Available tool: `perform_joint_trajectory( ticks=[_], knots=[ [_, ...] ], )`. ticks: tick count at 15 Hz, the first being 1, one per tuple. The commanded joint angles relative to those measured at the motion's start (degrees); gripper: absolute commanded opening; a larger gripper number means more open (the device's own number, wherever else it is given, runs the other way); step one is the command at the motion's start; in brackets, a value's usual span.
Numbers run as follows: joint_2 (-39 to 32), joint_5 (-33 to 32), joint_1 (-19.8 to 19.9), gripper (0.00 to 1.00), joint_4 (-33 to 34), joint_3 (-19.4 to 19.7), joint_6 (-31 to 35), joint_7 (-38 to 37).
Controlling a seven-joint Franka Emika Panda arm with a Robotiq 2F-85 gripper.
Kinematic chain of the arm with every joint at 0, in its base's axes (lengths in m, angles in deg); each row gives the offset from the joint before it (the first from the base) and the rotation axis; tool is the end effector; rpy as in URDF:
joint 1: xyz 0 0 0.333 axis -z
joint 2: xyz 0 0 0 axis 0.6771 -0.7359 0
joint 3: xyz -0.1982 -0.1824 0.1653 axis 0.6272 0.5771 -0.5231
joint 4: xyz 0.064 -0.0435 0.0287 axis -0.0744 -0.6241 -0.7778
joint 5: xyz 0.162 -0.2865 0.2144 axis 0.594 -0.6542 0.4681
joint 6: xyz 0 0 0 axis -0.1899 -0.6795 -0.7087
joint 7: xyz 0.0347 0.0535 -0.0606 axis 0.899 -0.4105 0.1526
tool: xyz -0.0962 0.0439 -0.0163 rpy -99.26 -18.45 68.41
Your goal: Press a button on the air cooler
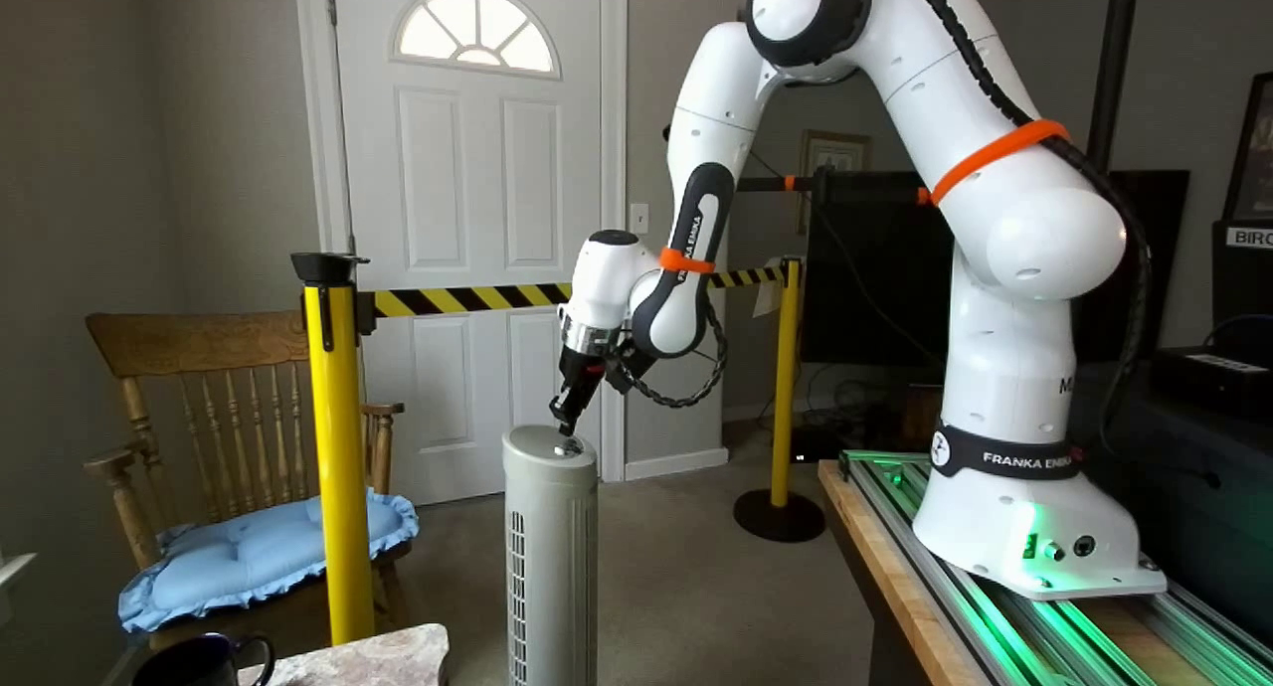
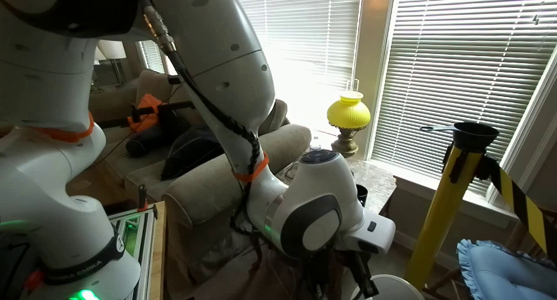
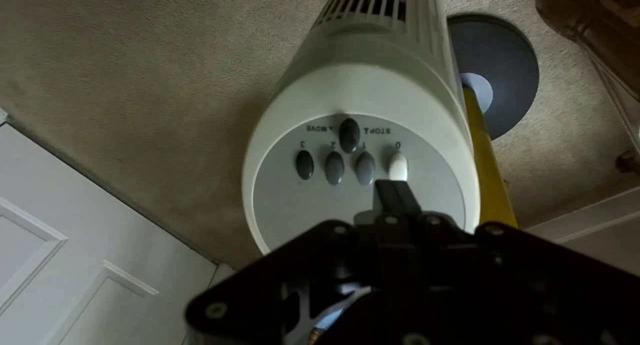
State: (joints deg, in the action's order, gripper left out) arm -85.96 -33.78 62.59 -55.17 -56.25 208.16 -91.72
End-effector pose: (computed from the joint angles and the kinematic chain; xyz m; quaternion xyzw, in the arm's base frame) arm 0.4953 -0.2173 0.1715 0.9737 -0.1242 0.1584 0.1066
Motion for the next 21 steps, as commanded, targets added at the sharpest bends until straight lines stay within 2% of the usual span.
perform_joint_trajectory(
  ticks=[1,12,21],
  knots=[
    [-3.4,-0.7,-0.8,0.00,1.7,0.9,2.5,-0.3],
    [-7.3,-0.4,-4.0,0.00,3.8,4.5,6.9,-0.4],
    [-8.4,-0.5,-2.4,0.00,3.8,2.4,6.2,1.2]
  ],
)
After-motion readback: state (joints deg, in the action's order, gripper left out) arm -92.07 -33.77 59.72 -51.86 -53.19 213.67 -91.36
